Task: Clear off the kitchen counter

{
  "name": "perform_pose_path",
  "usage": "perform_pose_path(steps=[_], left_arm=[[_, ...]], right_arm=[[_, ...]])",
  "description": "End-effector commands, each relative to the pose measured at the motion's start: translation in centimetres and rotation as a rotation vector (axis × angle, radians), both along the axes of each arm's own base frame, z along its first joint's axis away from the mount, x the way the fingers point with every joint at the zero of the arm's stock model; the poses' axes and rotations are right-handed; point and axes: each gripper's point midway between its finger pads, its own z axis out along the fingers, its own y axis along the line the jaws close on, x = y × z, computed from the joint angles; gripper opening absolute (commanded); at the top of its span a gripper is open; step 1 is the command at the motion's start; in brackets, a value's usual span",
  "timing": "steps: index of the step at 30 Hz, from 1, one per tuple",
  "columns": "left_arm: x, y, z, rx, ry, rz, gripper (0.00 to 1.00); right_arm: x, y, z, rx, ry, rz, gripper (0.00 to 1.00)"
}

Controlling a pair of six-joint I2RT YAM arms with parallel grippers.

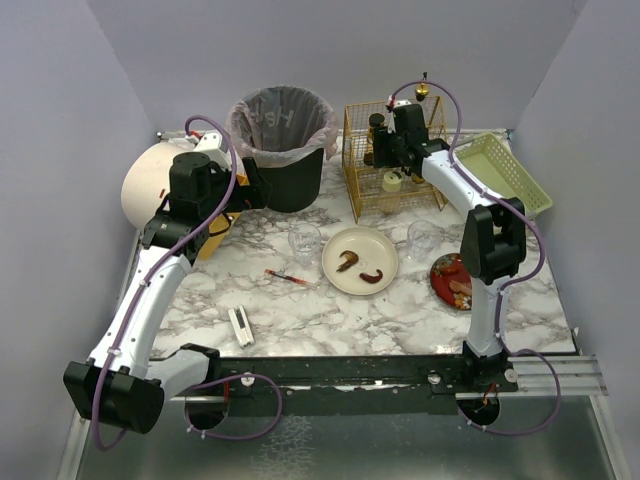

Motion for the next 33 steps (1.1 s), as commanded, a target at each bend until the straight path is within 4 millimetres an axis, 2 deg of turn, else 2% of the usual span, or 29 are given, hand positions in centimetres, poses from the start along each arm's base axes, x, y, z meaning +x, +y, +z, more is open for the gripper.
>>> perform_pose_path(steps=[1, 10, 14, 17, 23, 29, 33], left_arm=[[0.3, -0.2, -0.1, -0.008, 0.005, -0.014, 0.99], [0.5, -0.2, 0.0, -0.009, 0.004, -0.010, 0.99], [0.5, -0.2, 0.0, -0.008, 0.003, -0.007, 0.99], [0.5, -0.2, 0.1, -0.010, 0.002, -0.007, 0.99], [0.6, -0.1, 0.6, -0.010, -0.007, -0.005, 0.99], [0.6, 0.0, 1.1, -0.003, -0.022, 0.000, 0.99], [0.9, 0.1, 1.2, 0.008, -0.026, 0.005, 0.99]], right_arm=[[-0.8, -0.7, -1.4, -0.017, 0.060, -0.005, 0.65], [0.0, 0.0, 2.7, 0.025, -0.016, 0.014, 0.87], [-0.1, 0.1, 4.4, 0.038, -0.046, 0.019, 0.93], [-0.2, 0.2, 5.9, 0.050, -0.072, 0.028, 0.94], [-1.2, 0.4, 10.2, 0.076, -0.138, 0.060, 0.94], [-3.4, -0.3, 14.6, 0.087, -0.223, 0.079, 0.94], [-5.3, -0.7, 16.2, 0.104, -0.259, 0.089, 0.94]])
